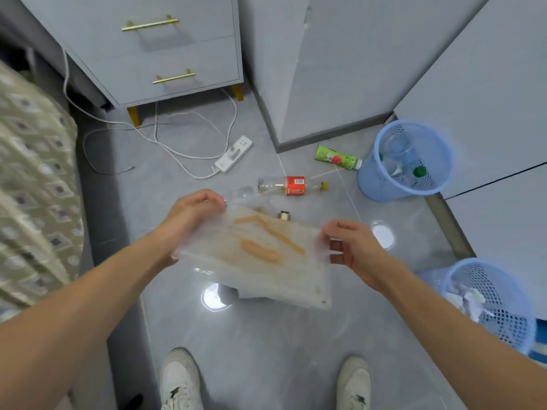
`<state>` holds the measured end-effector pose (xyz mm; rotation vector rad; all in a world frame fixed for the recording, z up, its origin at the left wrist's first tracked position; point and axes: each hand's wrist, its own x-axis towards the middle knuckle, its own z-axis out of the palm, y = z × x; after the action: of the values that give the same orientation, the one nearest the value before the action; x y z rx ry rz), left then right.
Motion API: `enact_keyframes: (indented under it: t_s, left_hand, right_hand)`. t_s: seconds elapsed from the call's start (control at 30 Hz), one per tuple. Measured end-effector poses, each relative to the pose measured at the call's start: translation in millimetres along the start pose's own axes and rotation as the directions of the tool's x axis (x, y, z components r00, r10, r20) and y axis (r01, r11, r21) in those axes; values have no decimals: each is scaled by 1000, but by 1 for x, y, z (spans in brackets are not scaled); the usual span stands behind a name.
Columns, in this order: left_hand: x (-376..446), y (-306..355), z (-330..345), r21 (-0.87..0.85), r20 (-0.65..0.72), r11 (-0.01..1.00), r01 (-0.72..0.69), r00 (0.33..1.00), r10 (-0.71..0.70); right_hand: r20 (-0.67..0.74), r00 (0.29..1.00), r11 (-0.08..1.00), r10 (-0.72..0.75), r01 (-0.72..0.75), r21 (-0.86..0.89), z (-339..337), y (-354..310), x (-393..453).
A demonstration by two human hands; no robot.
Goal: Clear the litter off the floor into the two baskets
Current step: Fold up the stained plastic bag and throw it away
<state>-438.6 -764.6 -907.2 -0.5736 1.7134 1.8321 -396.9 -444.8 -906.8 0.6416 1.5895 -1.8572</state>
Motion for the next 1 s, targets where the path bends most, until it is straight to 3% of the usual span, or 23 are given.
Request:
enact_keyframes:
  t_s: [0.07,0.13,0.2,0.3,0.4,0.47,0.53,0.57,0.63,0.7,0.73,0.8,0.9,1.0]
  left_hand:
    - [-1,6,7,271,17,958,-95,995,94]
    - [-5,17,15,368,102,913,-176,984,149]
    - [-7,29,26,397,196,882,-253,962,188]
    - [-10,47,53,401,333,851,-339,920,209]
    - [-11,61,82,420,385,807,-416,886,256]
    - [-12,70,88,469,306,777,-420,903,303]
    - [-14,72,82,557,101,751,-356,926,364]
    - [-16,69,77,544,-7,788,-290,937,349]
    - [-24,61,73,343,-87,936,-73,990,109]
    - [-36,48,80,214,52,966,144,986,-159]
    - [-43,42,87,209,131,961,179,969,-209]
    - [-52,34,104,209,203,973,100,969,-143]
    - [-54,31,122,161,186,985,-67,982,36]
    - [-54,34,135,29,236,995,-99,968,89]
  right_hand:
    - [17,997,955,-72,74,-287,-3,-5,-6]
    - [112,991,838,-71,120,-532,-3,-14,-10]
    - [217,976,754,-12,152,-639,1,-20,-14]
    - [275,961,803,-14,174,-569,13,-28,-22]
    - [269,963,886,-8,132,-445,16,-33,-29]
    - [219,976,952,-9,76,-298,10,-34,-34]
    - [134,991,991,-21,39,-130,2,-33,-40]
    - [87,996,998,-26,31,-56,-3,-32,-43]
    - [28,999,998,-31,29,64,-10,-33,-50]
    - [21,999,990,-45,41,136,-15,-33,-57]
    - [28,998,987,-54,49,155,-16,-32,-60]
    - [36,998,983,-58,51,175,-21,-30,-67]
    - [45,996,984,-71,62,167,-36,-26,-76]
    - [28,996,964,-81,71,256,-55,-27,-84]
